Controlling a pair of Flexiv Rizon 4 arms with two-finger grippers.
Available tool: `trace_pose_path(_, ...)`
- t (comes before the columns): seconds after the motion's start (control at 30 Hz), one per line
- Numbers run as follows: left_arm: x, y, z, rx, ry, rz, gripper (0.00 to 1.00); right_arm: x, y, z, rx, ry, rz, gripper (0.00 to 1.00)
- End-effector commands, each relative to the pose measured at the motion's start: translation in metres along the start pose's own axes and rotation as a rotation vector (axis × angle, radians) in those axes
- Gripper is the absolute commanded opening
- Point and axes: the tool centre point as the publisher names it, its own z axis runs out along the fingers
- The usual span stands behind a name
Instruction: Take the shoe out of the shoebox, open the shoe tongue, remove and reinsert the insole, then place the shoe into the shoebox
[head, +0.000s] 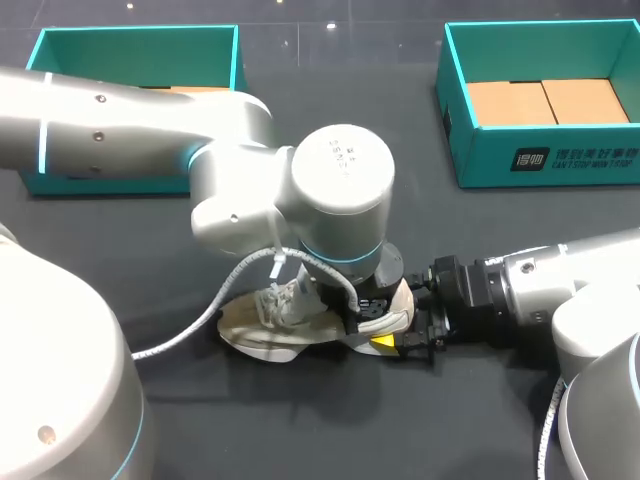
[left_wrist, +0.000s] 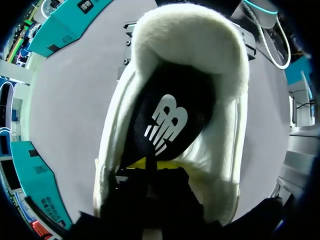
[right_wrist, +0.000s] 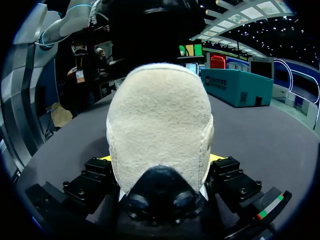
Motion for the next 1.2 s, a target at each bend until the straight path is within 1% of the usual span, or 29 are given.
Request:
trace_pose_path(0.03,-0.008,0.012,0.01,0.046,0.058,-0.005,0.0,0.004,0.001,0.0,0.006,0.0,0.0,0.0)
trace_pose_path(0.1,-0.007,0.015,0.006,0.073,0.098,-0.008,0.0,0.004,0.001,0.0,0.006,0.0,0.0,0.0)
trace_pose_path(0.27,-0.004,0.019,-0.005,0.131,0.146,-0.015,0.0,0.004,0.001,0.0,0.006,0.0,0.0,0.0)
trace_pose_path(0.5,-0.003,0.021,-0.027,0.242,0.242,-0.01,0.0,0.004,0.001,0.0,0.006,0.0,0.0,0.0)
trace_pose_path(0.57,-0.002,0.021,-0.031,0.259,0.25,-0.009,0.0,0.004,0.001,0.0,0.006,0.0,0.0,0.0)
trace_pose_path(0.77,-0.001,0.022,-0.039,0.319,0.322,0.0,0.0,0.004,0.001,0.0,0.006,0.0,0.0,0.0)
trace_pose_path(1.0,0.004,0.02,-0.047,0.357,0.34,0.011,0.0,0.004,0.001,0.0,0.006,0.0,0.0,0.0)
trace_pose_path(1.2,0.003,0.019,-0.053,0.393,0.361,0.008,0.0,0.004,0.001,0.0,0.006,0.0,0.0,0.0)
